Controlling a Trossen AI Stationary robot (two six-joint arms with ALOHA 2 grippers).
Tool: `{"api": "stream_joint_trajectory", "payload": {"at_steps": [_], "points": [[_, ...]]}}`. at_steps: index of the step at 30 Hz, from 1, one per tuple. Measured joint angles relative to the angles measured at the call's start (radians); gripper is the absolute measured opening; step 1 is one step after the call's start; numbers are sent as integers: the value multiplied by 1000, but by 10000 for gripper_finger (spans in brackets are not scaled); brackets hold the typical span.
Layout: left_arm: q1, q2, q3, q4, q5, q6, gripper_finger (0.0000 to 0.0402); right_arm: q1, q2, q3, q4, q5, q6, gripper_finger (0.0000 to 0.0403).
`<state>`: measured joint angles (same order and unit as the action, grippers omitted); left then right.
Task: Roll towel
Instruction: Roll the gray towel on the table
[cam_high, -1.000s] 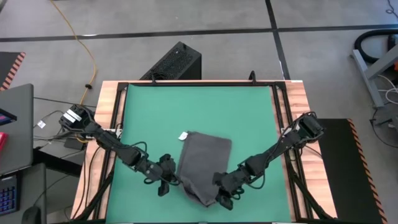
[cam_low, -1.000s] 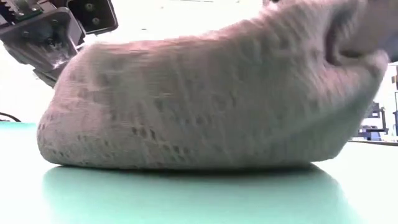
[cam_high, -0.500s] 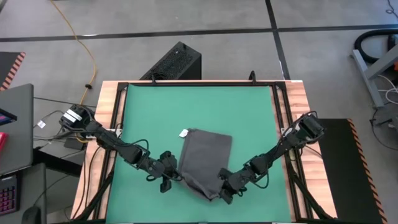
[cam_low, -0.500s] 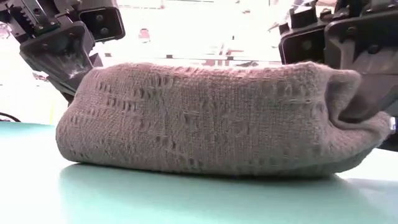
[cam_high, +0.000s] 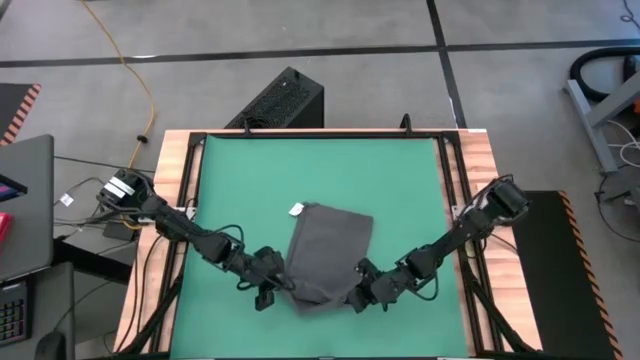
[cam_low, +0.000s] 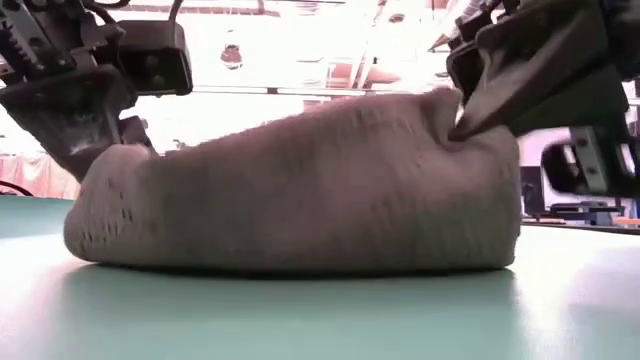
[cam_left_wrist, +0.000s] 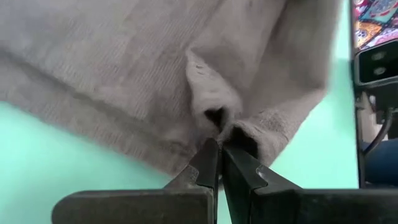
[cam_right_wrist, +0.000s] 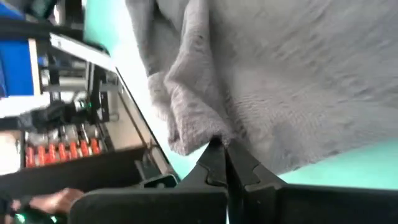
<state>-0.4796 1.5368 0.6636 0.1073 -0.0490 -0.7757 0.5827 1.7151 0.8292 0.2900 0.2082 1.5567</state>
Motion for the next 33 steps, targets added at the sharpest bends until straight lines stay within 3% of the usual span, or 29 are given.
{"api": "stream_joint_trajectory", "payload": {"at_steps": [8, 26, 33], "points": [[27, -1, 1, 0, 14, 7, 0, 15, -141, 1, -373, 45, 93, 4], [87, 2, 1, -10, 70, 38, 0, -43, -90, 1, -468, 18, 198, 5], [111, -1, 1, -54, 141, 35, 0, -86, -90, 2, -492, -15, 167, 5]]}}
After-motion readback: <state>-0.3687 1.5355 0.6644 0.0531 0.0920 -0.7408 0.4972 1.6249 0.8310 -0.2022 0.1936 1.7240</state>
